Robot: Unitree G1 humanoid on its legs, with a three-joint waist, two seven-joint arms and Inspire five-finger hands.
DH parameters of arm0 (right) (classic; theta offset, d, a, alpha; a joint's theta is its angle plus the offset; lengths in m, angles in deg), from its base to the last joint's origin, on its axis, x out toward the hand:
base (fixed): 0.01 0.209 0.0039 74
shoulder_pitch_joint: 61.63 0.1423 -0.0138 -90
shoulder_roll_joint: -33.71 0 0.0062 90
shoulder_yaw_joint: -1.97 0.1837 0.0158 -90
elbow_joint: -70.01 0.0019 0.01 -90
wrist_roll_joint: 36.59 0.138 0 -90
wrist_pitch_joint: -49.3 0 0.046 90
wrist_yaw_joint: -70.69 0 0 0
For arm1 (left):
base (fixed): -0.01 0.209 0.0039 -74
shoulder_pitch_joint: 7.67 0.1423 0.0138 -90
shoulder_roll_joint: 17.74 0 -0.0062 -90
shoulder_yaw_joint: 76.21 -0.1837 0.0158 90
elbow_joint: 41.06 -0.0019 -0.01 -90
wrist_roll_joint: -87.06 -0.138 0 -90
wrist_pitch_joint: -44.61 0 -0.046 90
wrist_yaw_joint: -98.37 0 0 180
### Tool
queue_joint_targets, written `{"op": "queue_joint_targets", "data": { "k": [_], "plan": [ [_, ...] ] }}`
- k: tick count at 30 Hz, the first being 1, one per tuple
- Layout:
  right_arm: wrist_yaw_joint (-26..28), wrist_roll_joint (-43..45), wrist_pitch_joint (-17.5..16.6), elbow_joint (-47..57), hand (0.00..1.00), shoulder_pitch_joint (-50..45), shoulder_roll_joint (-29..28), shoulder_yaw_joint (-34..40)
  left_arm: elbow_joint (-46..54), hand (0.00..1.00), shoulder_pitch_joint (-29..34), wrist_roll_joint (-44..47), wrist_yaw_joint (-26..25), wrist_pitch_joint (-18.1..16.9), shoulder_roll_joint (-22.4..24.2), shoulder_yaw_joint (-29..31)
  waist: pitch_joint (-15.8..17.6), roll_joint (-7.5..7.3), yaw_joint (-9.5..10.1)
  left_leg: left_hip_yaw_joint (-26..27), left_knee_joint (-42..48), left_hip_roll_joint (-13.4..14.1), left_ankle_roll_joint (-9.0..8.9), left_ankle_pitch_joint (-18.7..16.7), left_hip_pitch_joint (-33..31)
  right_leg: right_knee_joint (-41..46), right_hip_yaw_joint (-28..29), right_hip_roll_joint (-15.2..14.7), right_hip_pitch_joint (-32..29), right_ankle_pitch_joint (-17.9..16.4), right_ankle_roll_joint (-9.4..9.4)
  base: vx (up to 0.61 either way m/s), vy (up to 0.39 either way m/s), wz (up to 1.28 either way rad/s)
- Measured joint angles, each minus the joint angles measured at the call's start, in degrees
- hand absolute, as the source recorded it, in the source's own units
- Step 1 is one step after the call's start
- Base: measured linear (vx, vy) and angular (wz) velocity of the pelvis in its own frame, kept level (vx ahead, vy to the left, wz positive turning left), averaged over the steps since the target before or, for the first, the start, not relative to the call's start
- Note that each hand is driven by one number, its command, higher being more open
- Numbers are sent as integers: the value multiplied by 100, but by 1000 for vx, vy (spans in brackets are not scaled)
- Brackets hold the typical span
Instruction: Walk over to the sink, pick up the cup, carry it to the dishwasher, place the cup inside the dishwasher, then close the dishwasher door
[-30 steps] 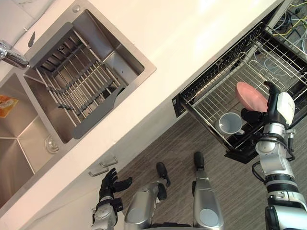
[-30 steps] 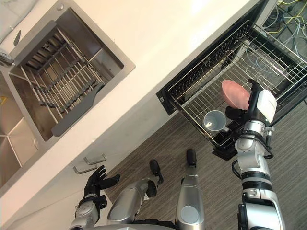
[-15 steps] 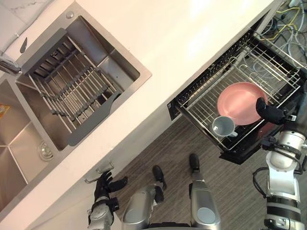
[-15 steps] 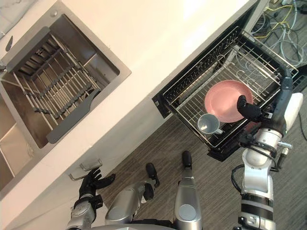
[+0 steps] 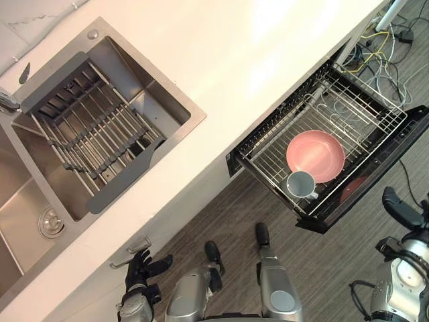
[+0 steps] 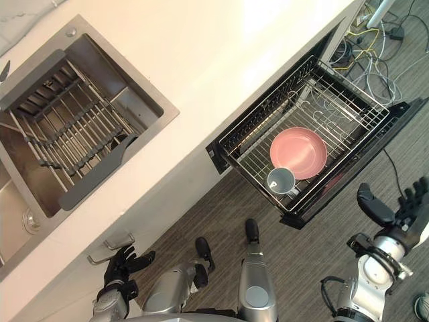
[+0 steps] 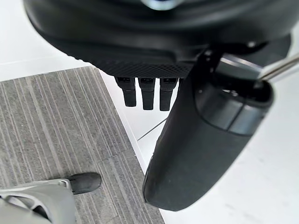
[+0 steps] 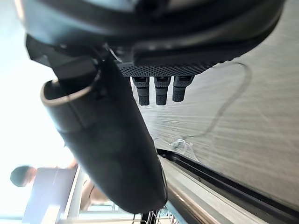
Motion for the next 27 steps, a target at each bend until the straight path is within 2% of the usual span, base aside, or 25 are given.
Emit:
{"op": "queue_joint_targets", "data": {
  "k": [8,14,17,23,27],
  "plan": [
    [629,1497,-68,-484,90,138,53,-73,5,90,-8,53,53,-1,14,-10,-98,3,143,51,29,102,-45,-18,-28,425,8,90,-243,-238,-64,11,-17,-2],
    [999,1990,-86,-1024,90,754,324,-896,-4,90,-30,112,68,-16,4,-103,-103,13,196,21,53,112,-80,12,-71,557,-66,85,-321,-273,-70,0,0,2],
    [949,2136,-204,-1303,90,904,448,-1083,-19,90,-30,112,82,-18,-5,-135,-105,24,261,-35,93,93,-79,26,-92,607,-270,30,-325,-281,-78,-23,-1,10],
    [975,2420,-299,-1487,90,1111,730,-1429,-99,90,-29,110,102,-20,-60,-136,-90,98,240,-318,60,6,-57,109,-199,610,-493,-60,-332,-274,-77,-55,6,20],
    [975,3039,-305,-1307,90,1441,778,-1824,-210,90,-26,110,169,-24,-130,-228,-97,238,238,-459,0,-11,-70,214,-319,355,-659,-77,-279,-69,-114,-54,6,18]
  ]
}}
